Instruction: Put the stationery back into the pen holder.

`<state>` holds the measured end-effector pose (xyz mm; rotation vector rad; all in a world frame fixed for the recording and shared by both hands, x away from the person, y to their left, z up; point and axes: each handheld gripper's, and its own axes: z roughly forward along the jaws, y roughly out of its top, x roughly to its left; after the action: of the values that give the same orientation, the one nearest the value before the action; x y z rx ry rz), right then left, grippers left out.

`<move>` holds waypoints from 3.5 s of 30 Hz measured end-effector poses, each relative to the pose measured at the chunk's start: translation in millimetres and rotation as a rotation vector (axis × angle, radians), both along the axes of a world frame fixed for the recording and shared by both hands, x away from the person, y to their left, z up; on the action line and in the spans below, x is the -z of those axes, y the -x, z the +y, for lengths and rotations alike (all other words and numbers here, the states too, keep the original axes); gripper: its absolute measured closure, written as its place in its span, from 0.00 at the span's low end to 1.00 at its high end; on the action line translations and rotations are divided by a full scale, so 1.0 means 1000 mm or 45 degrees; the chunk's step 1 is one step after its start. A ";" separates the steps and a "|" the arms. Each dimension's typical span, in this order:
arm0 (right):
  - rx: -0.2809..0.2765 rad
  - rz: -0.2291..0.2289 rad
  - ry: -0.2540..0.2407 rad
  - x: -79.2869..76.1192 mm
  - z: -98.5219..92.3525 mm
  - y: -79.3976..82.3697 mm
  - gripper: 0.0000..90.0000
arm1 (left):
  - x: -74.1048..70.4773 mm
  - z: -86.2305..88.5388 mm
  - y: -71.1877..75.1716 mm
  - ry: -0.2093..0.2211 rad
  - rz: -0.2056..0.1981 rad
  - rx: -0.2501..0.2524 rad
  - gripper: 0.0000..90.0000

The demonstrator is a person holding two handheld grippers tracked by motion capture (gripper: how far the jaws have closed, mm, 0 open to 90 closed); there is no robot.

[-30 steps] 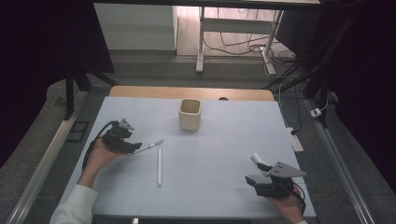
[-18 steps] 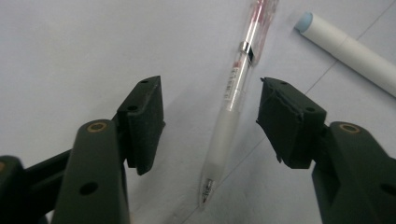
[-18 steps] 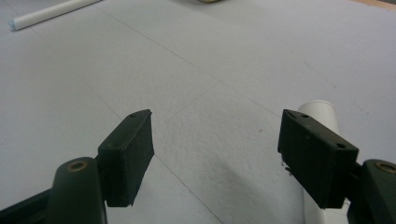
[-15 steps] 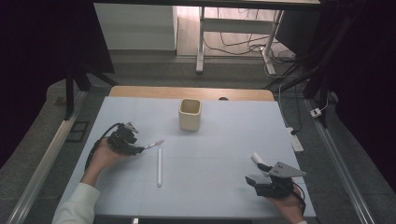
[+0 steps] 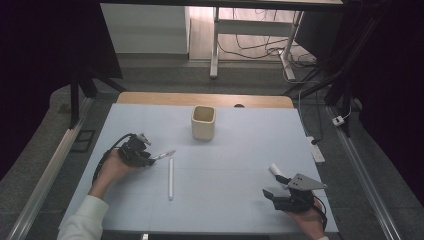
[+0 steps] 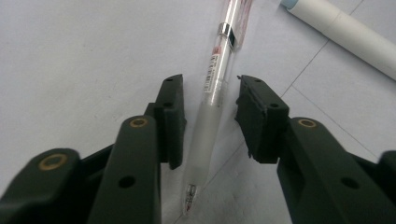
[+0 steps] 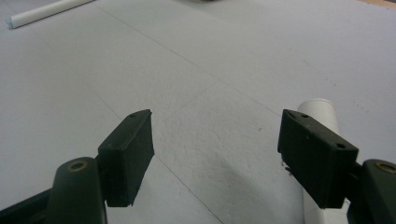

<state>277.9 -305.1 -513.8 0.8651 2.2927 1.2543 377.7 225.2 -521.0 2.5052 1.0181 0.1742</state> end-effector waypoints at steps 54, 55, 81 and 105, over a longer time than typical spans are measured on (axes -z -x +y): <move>0.194 -0.092 -0.188 -0.022 -0.021 -0.007 0.31 | -0.031 0.017 0.019 0.273 -0.138 0.027 0.88; 0.194 -0.092 -0.189 -0.022 -0.021 -0.007 0.31 | -0.031 0.017 0.019 0.278 -0.141 0.025 0.88; 0.220 -0.092 -0.182 -0.019 -0.025 -0.006 0.31 | -0.047 -0.006 0.029 0.323 -0.199 0.132 0.88; 0.210 -0.084 -0.170 -0.017 -0.022 -0.006 0.32 | -0.052 -0.038 0.037 0.295 -0.217 0.238 0.88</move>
<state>283.6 -327.0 -496.8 1.0199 2.0597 1.3527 341.2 186.8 -469.0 2.3133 0.6897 0.1967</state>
